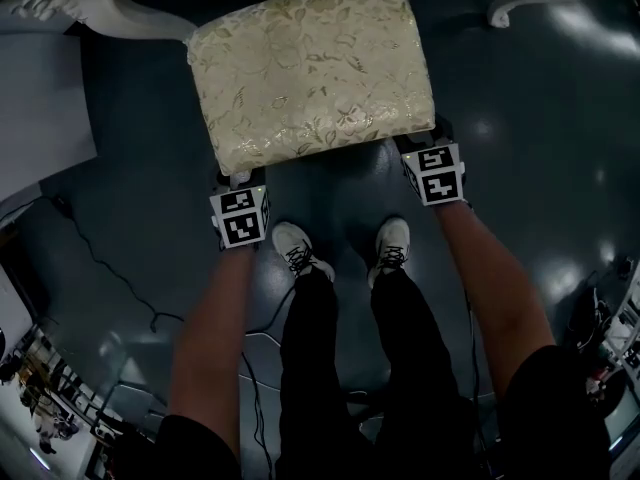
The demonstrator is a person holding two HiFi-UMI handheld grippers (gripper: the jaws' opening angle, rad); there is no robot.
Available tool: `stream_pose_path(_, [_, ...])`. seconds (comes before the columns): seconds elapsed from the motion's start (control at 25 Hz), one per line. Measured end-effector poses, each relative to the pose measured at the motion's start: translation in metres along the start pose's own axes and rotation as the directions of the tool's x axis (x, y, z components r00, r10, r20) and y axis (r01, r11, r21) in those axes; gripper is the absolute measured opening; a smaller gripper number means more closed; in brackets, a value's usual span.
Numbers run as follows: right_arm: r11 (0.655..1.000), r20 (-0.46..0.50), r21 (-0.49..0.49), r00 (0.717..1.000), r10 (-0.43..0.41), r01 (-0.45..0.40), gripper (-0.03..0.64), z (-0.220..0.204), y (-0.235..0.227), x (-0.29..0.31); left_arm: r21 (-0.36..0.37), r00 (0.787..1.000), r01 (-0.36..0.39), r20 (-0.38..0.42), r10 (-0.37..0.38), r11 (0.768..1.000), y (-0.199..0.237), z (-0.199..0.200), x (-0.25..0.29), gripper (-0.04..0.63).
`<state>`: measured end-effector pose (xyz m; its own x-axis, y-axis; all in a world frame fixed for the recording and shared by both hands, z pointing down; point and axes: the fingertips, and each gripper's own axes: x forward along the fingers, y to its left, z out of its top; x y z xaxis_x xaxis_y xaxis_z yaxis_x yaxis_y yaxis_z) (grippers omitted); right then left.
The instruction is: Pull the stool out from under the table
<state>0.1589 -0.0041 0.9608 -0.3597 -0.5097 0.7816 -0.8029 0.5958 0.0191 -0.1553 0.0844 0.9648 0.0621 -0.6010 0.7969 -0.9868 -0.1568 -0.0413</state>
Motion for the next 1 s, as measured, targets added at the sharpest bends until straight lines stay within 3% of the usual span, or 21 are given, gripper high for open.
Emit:
stream_pose_path(0.48, [1.000,-0.024,0.024,1.000,0.020,-0.019,0.276,0.0047,0.0054,-0.0034,0.008,0.998,-0.005,-0.057,0.006,1.000,0.0010,-0.0034,-0.0008,0.245])
stream_pose_path(1.0, [1.000,-0.034,0.025,0.999,0.014,-0.013,0.276,0.0017,0.0045,-0.0047,-0.005,1.000,0.008,-0.027,-0.008,1.000,-0.0032,0.0010,-0.0032,0.245])
